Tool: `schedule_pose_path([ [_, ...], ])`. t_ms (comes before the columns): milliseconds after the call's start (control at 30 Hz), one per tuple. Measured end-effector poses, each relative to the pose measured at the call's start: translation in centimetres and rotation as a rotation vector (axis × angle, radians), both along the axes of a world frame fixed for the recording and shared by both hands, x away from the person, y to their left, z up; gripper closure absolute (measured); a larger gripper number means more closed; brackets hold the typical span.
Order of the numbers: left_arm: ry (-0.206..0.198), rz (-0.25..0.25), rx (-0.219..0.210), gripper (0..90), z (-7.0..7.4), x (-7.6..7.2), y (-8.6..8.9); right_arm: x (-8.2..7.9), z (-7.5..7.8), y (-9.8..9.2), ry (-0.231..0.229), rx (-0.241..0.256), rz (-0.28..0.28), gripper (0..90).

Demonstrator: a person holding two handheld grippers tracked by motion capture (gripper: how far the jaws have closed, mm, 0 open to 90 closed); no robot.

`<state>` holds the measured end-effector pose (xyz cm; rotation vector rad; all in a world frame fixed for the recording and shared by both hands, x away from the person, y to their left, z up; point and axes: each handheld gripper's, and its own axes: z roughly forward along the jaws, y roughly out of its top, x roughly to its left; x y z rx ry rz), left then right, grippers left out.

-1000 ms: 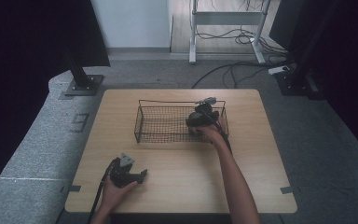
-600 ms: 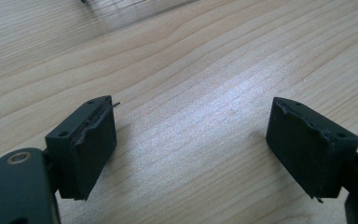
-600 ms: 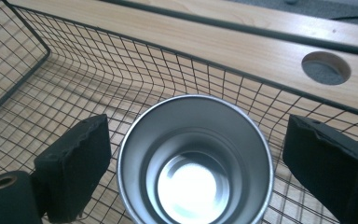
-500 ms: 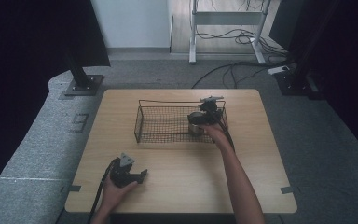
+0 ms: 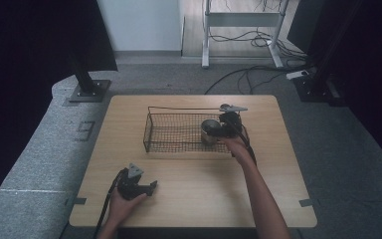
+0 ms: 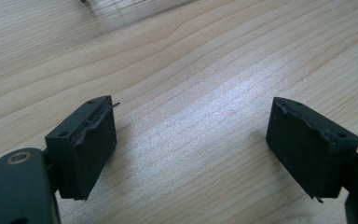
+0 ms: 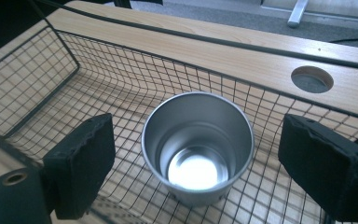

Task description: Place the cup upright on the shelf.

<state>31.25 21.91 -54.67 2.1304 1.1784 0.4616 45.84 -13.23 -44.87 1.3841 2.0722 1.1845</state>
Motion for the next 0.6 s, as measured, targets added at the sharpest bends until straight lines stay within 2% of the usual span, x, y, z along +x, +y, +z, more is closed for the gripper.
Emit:
schedule_pose_path([
  [200,0.000,0.000,0.000,16.0,0.0,0.0,0.0,-2.0,-0.2,-0.9,-0.024,0.027,0.015,12.4],
  [400,0.000,0.001,0.000,16.0,0.0,0.0,0.0,-4.8,-0.3,-2.1,-0.060,0.054,0.028,13.3],
  [600,0.001,0.000,0.000,16.0,0.0,0.0,0.0,-8.0,-1.9,-3.6,-0.068,0.067,0.040,14.1],
])
